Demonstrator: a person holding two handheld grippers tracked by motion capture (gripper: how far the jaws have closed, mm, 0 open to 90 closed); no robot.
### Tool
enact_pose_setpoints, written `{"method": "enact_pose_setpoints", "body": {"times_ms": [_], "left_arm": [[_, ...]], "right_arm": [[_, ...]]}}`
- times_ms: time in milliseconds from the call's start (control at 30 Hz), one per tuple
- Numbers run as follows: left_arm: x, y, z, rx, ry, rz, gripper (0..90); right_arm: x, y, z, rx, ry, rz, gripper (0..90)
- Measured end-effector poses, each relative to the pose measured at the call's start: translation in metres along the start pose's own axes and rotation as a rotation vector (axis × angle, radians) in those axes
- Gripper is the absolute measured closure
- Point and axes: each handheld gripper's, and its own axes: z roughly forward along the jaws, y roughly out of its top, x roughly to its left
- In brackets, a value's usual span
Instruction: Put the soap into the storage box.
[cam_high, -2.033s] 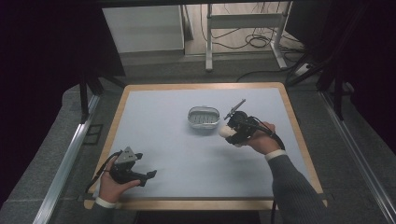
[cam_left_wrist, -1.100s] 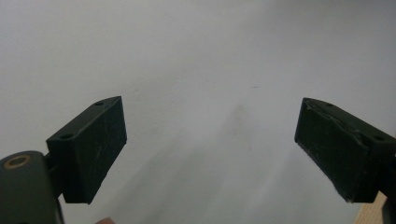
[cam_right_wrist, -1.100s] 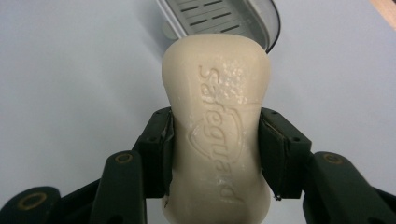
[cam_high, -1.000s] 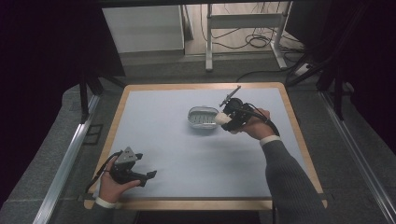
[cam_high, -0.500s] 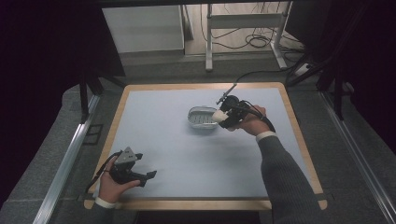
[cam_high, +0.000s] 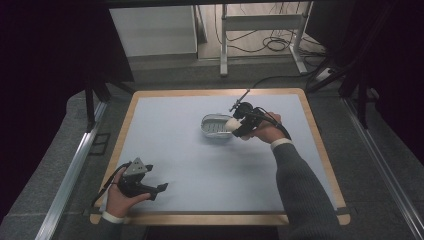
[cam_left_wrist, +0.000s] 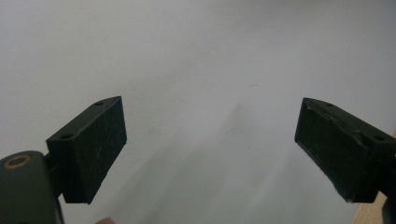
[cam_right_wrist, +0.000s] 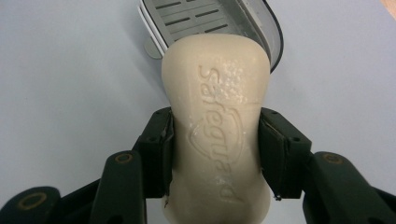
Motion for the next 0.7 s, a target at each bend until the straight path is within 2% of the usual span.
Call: {"method": "enact_pose_setpoints", "body": {"times_ms": [100, 700], "left_arm": [[0.000, 0.000, 0.001, 0.002, -0.001, -0.001, 9.6], [0.000, 0.000, 0.001, 0.000, -0.001, -0.001, 9.6]], "right_arm": [[-0.001, 0.003, 0.000, -0.001, -0.002, -0.012, 49.4], [-0.005, 0.022, 0.008, -0.005, 0.014, -0.017, 49.4]]}}
